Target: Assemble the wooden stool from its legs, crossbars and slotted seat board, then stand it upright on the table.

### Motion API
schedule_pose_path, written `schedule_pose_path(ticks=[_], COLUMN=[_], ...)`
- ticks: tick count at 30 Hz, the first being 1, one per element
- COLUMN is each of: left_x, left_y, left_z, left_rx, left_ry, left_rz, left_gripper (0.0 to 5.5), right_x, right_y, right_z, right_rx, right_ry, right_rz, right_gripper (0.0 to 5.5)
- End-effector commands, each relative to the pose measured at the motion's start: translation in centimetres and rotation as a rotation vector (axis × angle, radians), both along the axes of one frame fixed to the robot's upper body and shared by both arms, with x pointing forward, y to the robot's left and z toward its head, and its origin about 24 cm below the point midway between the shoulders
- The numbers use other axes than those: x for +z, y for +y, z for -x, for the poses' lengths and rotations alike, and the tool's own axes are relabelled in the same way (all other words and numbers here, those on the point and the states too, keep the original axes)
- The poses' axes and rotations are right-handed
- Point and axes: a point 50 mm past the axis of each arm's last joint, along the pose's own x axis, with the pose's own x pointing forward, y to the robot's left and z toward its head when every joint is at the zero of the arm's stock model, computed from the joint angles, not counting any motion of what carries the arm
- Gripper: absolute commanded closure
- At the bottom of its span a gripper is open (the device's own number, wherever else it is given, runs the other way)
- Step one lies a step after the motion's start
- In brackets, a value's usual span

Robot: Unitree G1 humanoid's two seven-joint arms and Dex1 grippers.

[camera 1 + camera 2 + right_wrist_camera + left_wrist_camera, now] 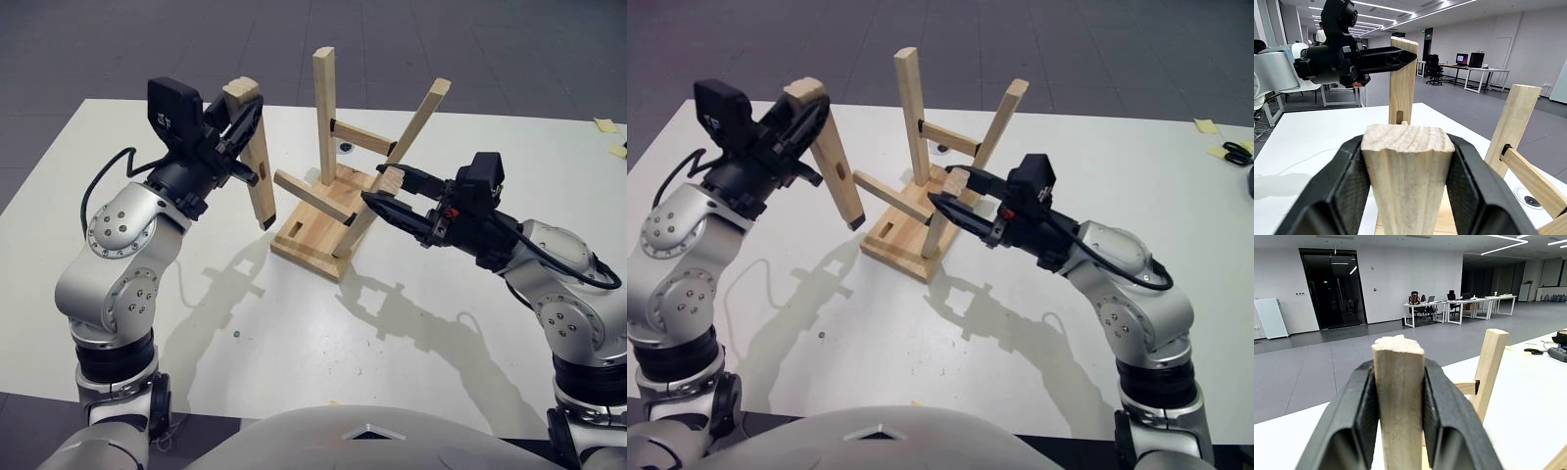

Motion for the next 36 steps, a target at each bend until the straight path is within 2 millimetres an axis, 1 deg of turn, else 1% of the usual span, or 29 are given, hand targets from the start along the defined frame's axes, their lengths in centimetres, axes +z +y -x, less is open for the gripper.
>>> schedule_pose_path(ticks=[1,5,11,19,21,28,33,36], left_x=[0.2,-0.2,-0.8,-0.8,-0.7,-0.5,-0.6,0.1], left_y=[-0.7,-1.2,-1.4,-0.6,-0.9,-3.8,-4.6,-5.0], left_z=[-0.1,-0.2,0.0,0.3,0.3,1.2,1.8,2.0], left_rx=[-0.003,-0.003,-0.031,-0.046,-0.057,-0.174,-0.223,-0.240], left_ry=[-0.022,-0.031,-0.025,-0.026,-0.033,-0.035,-0.042,-0.103], left_rz=[0.021,0.008,-0.033,-0.059,-0.044,0.018,0.018,0.030], left_gripper=[4.48,4.48,4.48,4.48,4.48,4.48,4.48,4.48], right_x=[-3.0,-3.0,-3.1,-3.2,-3.2,-3.2,-3.3,-3.3], right_y=[-0.4,-0.1,0.0,-0.1,-0.1,0.0,-0.1,-0.1], right_z=[0.0,-0.1,-0.1,0.0,-0.1,-0.3,-0.4,-0.4], right_rx=[-0.052,-0.043,-0.035,-0.032,-0.034,-0.050,-0.068,-0.076], right_ry=[0.149,0.147,0.149,0.148,0.148,0.146,0.159,0.163], right_rz=[0.084,0.084,0.090,0.097,0.097,0.086,0.071,0.065], right_gripper=[3.40,3.40,3.40,3.40,3.40,3.40,3.41,3.41])
